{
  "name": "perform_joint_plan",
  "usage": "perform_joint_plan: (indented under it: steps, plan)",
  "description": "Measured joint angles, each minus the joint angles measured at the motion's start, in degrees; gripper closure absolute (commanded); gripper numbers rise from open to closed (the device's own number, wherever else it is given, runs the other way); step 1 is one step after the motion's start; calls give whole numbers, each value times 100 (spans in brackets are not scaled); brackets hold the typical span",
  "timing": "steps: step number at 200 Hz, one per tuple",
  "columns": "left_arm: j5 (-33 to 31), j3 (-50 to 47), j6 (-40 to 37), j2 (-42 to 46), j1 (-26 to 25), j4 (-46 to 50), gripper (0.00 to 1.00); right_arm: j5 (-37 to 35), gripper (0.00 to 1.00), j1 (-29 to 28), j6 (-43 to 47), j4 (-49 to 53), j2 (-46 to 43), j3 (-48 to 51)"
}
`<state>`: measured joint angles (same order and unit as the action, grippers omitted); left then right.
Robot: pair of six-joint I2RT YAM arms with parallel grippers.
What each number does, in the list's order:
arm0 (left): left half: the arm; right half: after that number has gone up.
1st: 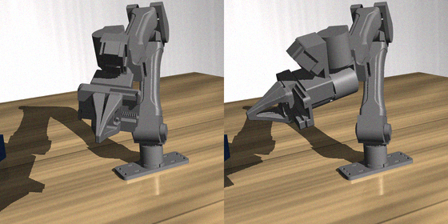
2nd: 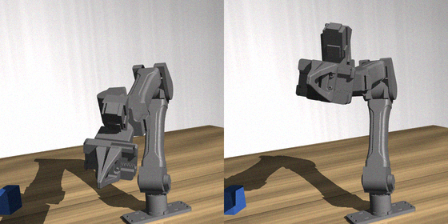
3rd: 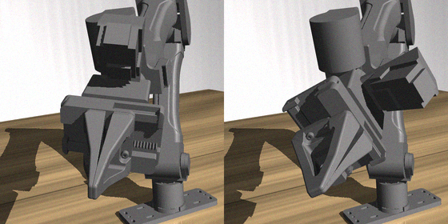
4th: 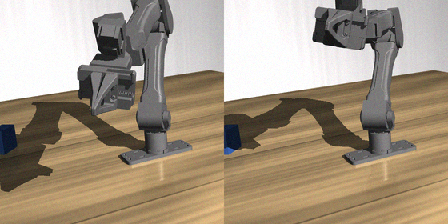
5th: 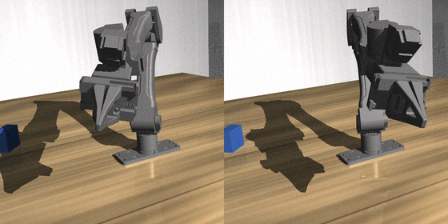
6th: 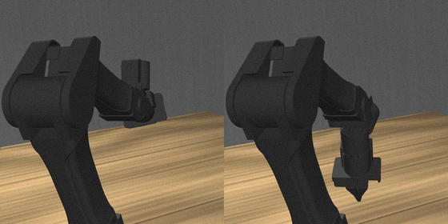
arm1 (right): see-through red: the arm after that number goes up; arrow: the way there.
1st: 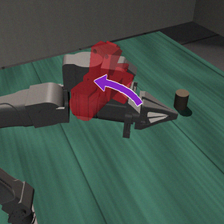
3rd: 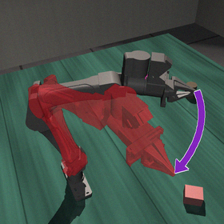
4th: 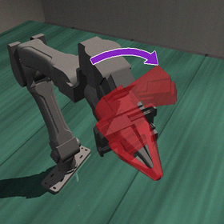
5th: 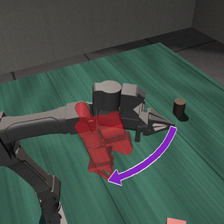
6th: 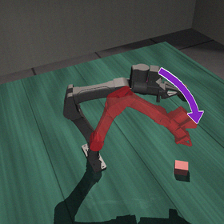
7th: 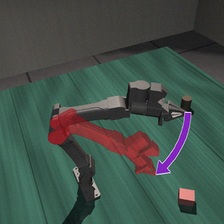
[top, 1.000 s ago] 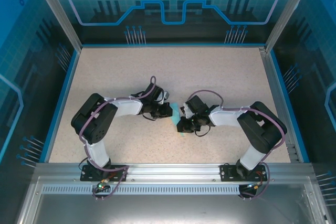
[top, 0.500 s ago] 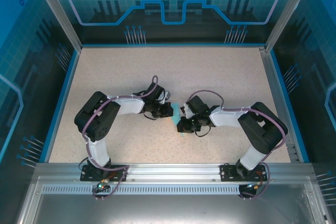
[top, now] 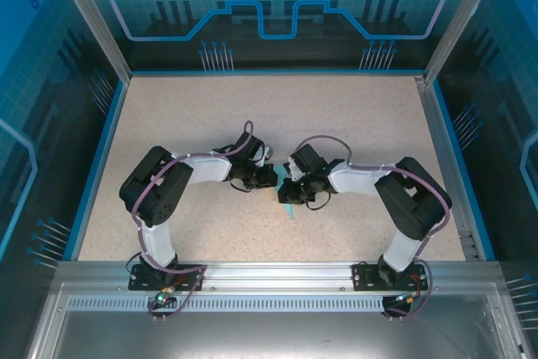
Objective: Fold a paper plane with a square sheet of paper (pick it up from the middle)
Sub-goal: Fold the wing for the fifth time at the center of the table.
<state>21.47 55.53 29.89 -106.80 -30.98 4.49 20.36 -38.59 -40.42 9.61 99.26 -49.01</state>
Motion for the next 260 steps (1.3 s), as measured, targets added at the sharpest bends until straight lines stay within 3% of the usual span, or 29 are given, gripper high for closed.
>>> perform_joint_plan:
  steps: [103, 170, 221, 260]
  plan:
    - [-26, 323, 68, -133, 2, 498, 92, 267, 89, 0, 518, -61, -741, 1025]
    - [-26, 328, 127, -133, 2, 509, 93, 144, 88, -4, 684, 538, -1259, 953]
    - [-22, 326, 127, -133, 2, 507, 92, -46, 89, -4, 503, 142, -649, 173]
    - [-22, 326, 127, -133, 2, 507, 92, -87, 89, -4, 483, 79, -168, 122]
